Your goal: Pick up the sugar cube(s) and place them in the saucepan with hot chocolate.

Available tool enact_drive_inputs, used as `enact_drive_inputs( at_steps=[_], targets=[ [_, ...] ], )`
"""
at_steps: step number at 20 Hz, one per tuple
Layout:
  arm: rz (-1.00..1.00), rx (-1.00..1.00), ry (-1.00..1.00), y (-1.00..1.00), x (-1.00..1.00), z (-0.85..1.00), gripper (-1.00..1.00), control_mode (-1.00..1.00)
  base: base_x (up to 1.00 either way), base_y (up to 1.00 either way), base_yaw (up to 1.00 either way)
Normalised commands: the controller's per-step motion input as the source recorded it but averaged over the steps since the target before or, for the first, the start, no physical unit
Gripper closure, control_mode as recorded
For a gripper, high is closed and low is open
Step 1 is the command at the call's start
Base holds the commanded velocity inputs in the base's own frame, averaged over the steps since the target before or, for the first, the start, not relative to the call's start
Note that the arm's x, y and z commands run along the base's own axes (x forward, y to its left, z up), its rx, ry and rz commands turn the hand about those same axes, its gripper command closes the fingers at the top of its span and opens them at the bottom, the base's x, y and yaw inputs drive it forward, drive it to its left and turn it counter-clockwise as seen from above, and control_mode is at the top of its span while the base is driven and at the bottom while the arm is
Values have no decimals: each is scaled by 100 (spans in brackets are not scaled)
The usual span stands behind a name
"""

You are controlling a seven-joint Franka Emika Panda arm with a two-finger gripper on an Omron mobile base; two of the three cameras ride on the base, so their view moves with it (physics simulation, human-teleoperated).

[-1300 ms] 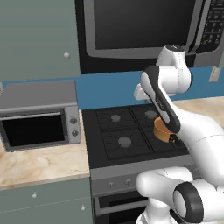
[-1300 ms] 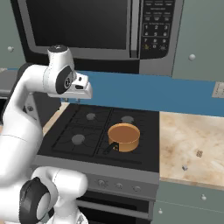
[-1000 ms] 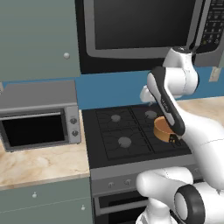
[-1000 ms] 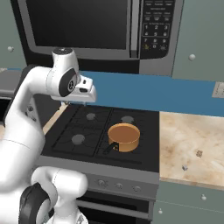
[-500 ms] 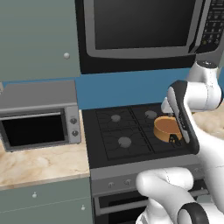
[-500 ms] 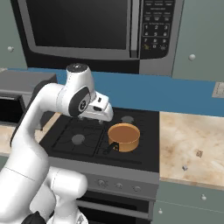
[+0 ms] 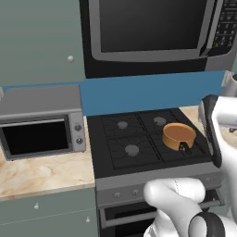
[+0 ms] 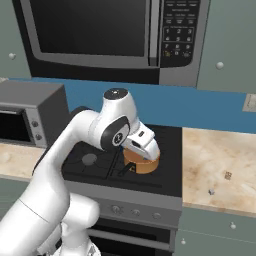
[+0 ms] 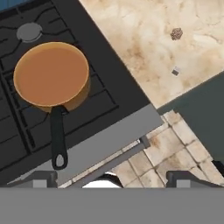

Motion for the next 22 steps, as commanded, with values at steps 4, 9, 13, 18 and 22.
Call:
enact_drive_inputs(
  at_steps=[4,9,13,18,22],
  targets=[
    [-38,1,5,-100,-8,-17,-100,-100,0,0,0],
    [-35,0,13,-100,7,-26,-100,-100,0,0,0],
    [-18,3,15,-93,24,-12,-100,-100,0,0,0],
    [-8,14,15,-77,14,-16,-100,-100,0,0,0],
    [0,26,7,-60,8,-14,-100,-100,0,0,0]
  ],
)
